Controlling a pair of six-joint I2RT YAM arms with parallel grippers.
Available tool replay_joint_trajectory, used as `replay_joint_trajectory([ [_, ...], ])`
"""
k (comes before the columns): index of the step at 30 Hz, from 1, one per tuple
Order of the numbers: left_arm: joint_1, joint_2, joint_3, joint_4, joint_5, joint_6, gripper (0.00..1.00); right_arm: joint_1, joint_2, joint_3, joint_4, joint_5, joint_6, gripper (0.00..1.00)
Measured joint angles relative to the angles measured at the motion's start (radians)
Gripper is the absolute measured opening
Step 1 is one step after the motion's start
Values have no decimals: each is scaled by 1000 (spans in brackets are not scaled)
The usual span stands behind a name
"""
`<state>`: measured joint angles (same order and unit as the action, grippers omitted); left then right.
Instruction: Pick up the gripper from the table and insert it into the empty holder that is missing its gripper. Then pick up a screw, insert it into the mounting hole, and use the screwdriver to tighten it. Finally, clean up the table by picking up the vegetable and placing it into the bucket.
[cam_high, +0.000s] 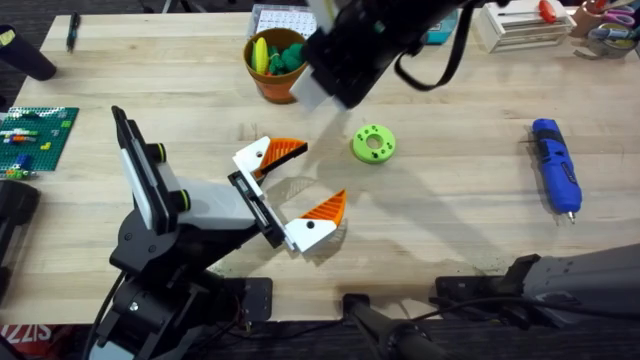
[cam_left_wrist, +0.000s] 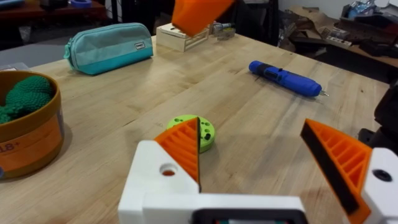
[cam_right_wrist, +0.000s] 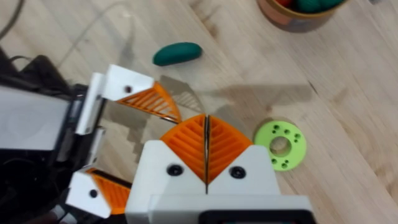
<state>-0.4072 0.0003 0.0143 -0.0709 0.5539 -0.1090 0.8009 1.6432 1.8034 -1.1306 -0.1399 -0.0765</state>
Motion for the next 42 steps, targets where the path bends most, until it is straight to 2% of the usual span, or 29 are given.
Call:
replay_joint_trajectory([
  [14, 0, 0, 0, 1, 0, -1, 987, 3, 0, 0, 15, 7, 23, 16],
  [19, 0, 0, 0, 1, 0, -1, 987, -6, 0, 0, 9, 52, 16, 8],
  [20, 0, 0, 0, 1, 0, -1, 987, -12, 0, 0, 7, 62, 18, 37],
  [21, 0, 0, 0, 1, 0, -1, 987, -20, 0, 0, 7, 70, 20, 148],
  [26, 0, 0, 0, 1, 0, -1, 987, -69, -11, 0, 5, 98, 40, 867],
  [27, 0, 0, 0, 1, 0, -1, 987, -80, -21, 0, 1, 100, 45, 952],
  [29, 0, 0, 0, 1, 0, -1, 987, -106, -52, 0, -12, 105, 55, 990],
  [34, 0, 0, 0, 1, 0, -1, 987, -174, -159, -28, -16, 115, 98, 993],
  [39, 0, 0, 0, 1, -1, -1, 987, -203, -259, -198, 73, 117, 144, 993],
  [42, 0, 0, 0, 1, -1, -1, 987, -202, -275, -304, 132, 117, 160, 994],
])
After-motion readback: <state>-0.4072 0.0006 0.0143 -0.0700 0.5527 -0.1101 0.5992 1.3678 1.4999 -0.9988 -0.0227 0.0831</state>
